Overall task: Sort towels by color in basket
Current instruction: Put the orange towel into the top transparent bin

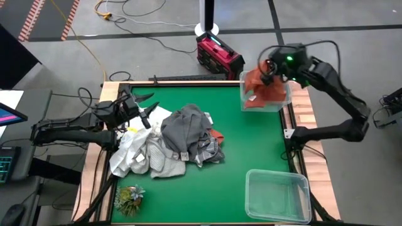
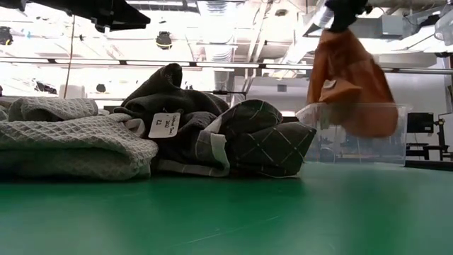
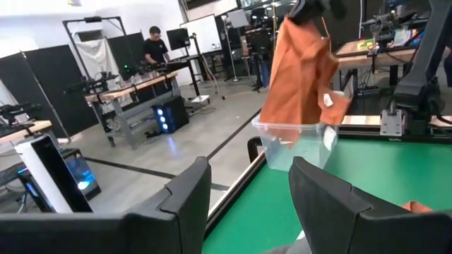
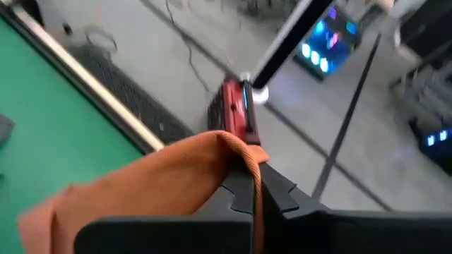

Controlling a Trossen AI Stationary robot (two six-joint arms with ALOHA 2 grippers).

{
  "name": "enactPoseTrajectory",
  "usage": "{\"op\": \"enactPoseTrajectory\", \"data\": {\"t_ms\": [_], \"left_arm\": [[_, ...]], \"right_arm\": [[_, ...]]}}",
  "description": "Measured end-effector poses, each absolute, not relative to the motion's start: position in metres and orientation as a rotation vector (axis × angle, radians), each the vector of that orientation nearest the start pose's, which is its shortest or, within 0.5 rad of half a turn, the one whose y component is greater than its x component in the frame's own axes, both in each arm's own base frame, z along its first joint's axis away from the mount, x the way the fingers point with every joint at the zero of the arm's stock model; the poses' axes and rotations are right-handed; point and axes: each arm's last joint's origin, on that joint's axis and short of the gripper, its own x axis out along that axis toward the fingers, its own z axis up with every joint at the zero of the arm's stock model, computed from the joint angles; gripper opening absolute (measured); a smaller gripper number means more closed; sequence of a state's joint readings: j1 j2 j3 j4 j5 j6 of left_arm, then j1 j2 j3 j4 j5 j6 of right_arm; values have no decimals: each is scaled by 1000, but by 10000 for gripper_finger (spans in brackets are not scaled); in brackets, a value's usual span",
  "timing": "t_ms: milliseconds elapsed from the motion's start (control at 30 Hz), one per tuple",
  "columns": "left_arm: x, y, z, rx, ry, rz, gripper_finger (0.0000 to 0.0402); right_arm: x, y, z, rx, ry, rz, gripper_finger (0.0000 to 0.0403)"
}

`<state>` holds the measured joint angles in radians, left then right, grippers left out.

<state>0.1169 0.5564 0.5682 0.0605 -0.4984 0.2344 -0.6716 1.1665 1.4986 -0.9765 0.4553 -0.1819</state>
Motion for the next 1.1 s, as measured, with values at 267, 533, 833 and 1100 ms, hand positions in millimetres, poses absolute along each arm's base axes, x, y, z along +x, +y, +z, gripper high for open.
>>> {"op": "enactPoseTrajectory", "data": {"t_ms": [267,533,833,1100], "left_arm": [[131,29,308,222,49,615,181],[131,29,308,205,42,616,181],[131,29,308,180,36,614,181],[131,29,305,173,66,609,181]], "right_arm": [[148,-163,389,-96,1209,-1368,19],[160,-164,374,-204,1373,-1434,19],[165,-189,333,129,1611,-1212,20],[179,-201,325,258,1486,-951,62]]}}
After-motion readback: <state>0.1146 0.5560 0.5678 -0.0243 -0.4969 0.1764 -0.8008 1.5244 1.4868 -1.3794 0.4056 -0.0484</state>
